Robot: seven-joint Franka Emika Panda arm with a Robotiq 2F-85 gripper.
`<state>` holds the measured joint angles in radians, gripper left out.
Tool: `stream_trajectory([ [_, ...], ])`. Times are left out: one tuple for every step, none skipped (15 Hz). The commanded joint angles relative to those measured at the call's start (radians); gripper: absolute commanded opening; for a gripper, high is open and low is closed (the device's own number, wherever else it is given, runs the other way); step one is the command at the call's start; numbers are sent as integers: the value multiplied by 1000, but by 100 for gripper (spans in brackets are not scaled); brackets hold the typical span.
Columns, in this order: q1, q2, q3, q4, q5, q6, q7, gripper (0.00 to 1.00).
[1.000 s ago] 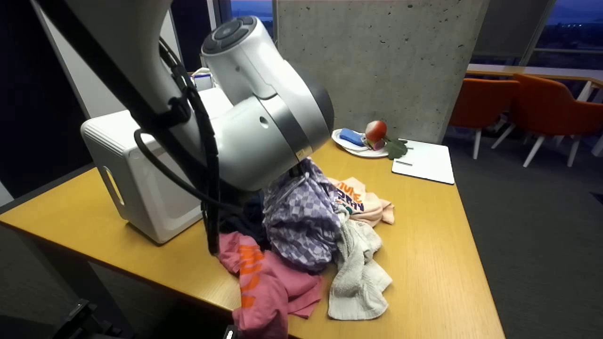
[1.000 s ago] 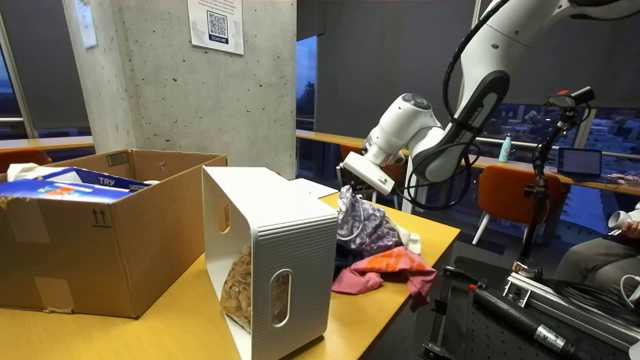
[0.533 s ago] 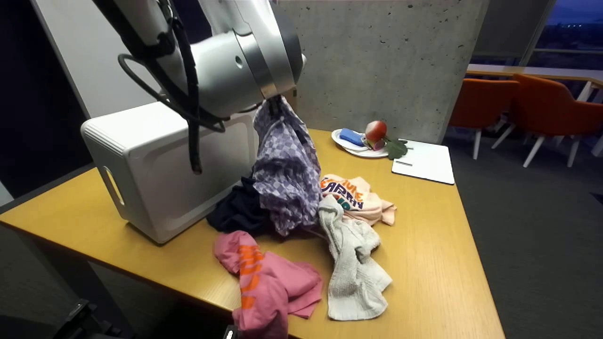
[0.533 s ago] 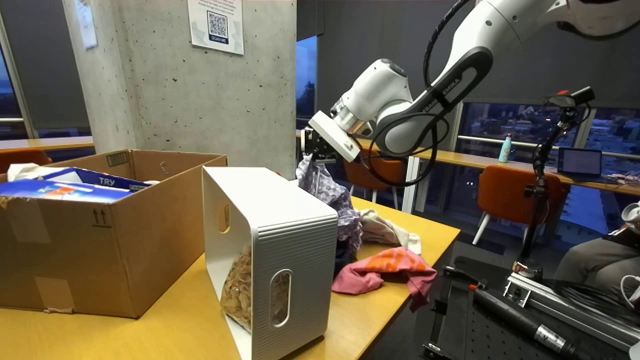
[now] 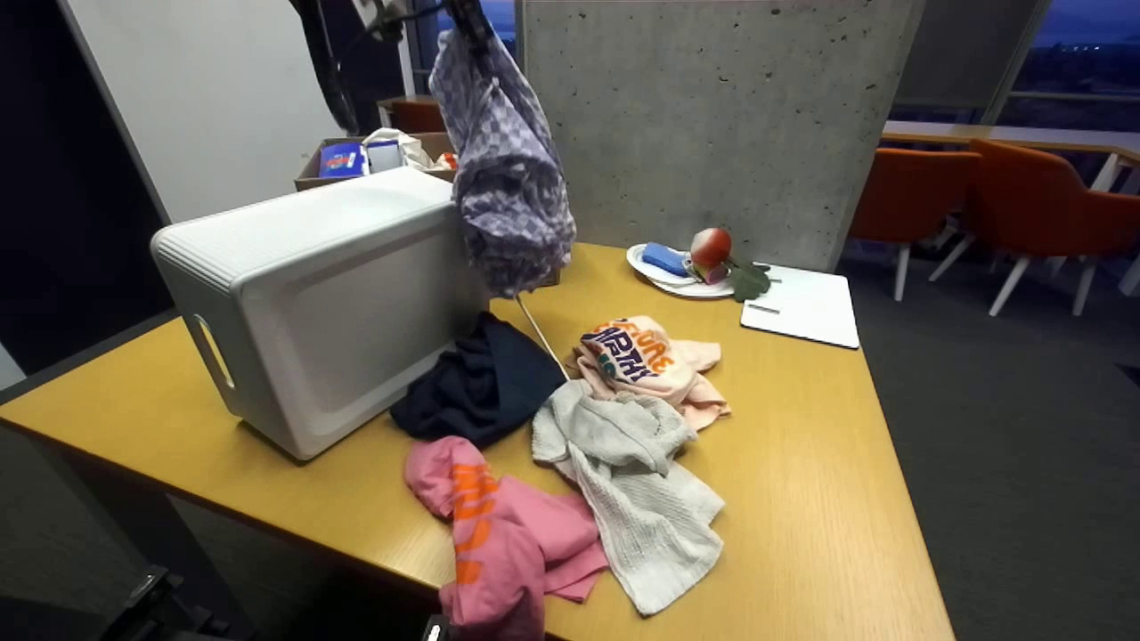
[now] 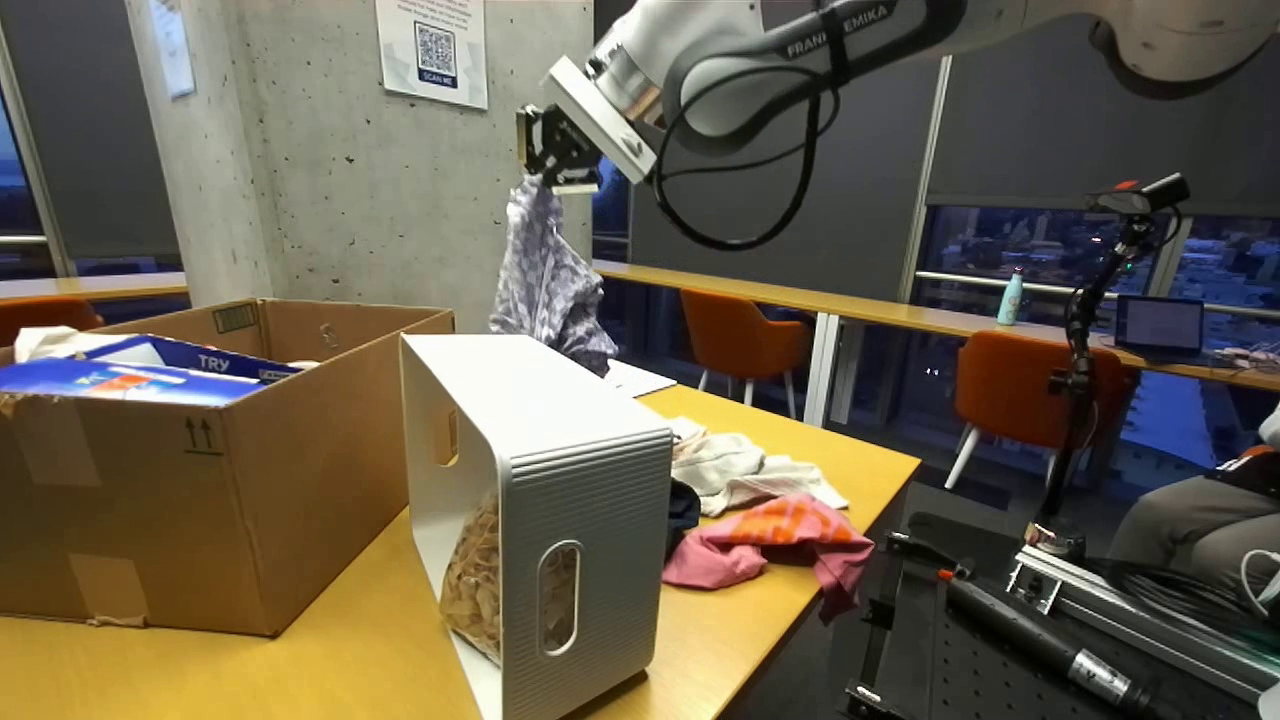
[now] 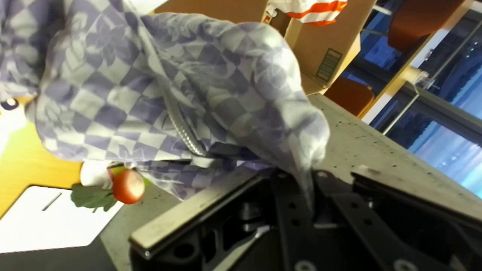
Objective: Put the purple cloth on the basket
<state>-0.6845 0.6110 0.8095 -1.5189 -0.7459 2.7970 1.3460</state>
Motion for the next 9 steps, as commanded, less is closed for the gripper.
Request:
stream_trajectory([
  [69, 47, 91, 213, 40, -177, -165, 1],
  [211, -19, -70, 255, 215, -170, -276, 1],
  [157, 52, 76, 331, 79, -266, -240, 1],
  [217, 51, 42, 391, 95, -303, -276, 1],
  [253, 58, 47, 445, 97, -354, -295, 1],
  [303, 63, 39, 500, 90, -413, -310, 1],
  [351, 77, 30, 552, 81, -466, -328, 1],
  [394, 84, 30, 603, 78, -527, -344, 1],
  [420, 96, 27, 621, 75, -552, -365, 1],
])
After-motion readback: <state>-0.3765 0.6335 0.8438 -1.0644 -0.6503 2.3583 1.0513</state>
